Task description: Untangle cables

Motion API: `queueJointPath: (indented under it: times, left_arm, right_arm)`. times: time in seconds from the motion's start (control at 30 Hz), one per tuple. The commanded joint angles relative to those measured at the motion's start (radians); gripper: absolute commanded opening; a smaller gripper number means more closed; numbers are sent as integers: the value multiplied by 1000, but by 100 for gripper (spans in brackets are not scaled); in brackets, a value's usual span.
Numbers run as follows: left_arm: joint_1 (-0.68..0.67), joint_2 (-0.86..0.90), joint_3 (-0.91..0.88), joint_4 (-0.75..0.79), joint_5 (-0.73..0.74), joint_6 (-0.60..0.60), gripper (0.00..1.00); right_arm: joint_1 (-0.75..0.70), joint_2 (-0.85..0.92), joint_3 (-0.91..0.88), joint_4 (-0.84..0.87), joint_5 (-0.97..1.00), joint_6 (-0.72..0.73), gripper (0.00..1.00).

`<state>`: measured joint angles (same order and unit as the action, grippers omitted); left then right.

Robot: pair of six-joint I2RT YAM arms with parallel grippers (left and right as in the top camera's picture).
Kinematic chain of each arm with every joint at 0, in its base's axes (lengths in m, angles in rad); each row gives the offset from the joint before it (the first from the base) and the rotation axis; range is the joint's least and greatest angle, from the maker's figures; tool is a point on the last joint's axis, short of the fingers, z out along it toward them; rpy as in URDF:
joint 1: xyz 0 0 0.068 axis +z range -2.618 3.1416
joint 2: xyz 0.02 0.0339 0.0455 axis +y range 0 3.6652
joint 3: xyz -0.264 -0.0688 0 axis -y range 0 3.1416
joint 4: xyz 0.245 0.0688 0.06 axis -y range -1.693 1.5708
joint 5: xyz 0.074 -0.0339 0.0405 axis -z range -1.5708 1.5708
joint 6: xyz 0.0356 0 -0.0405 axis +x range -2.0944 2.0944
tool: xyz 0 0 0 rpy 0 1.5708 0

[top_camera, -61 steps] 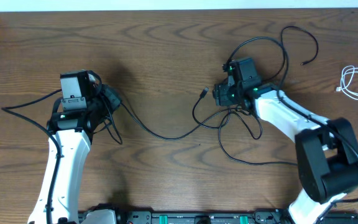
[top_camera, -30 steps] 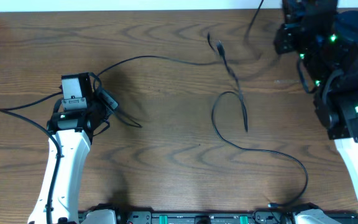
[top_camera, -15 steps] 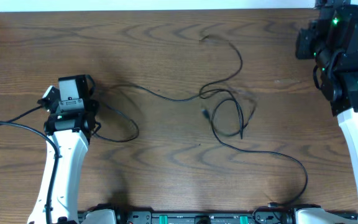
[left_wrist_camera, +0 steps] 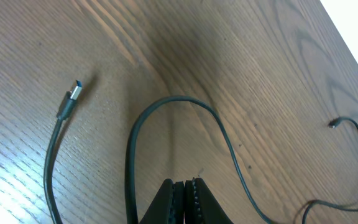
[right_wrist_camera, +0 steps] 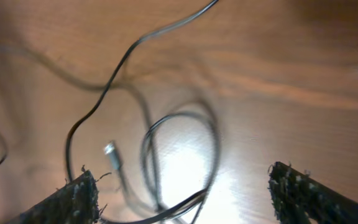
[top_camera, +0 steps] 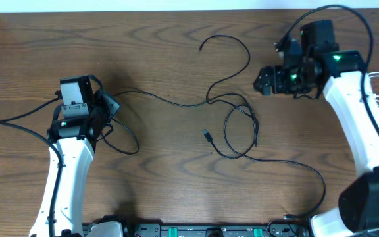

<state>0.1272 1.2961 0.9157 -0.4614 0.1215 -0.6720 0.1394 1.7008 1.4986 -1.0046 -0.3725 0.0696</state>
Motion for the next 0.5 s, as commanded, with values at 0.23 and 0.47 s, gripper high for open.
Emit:
queueJointPath:
  times: [0.23,0.47]
  left_arm:
    - [0,4,-13,-4,16,25,8]
    - [0,4,-13,-5,17,25,8]
  right_arm:
    - [117,27,-3,-106,-253,-429,93]
    - [237,79,-118,93,113,-309,95]
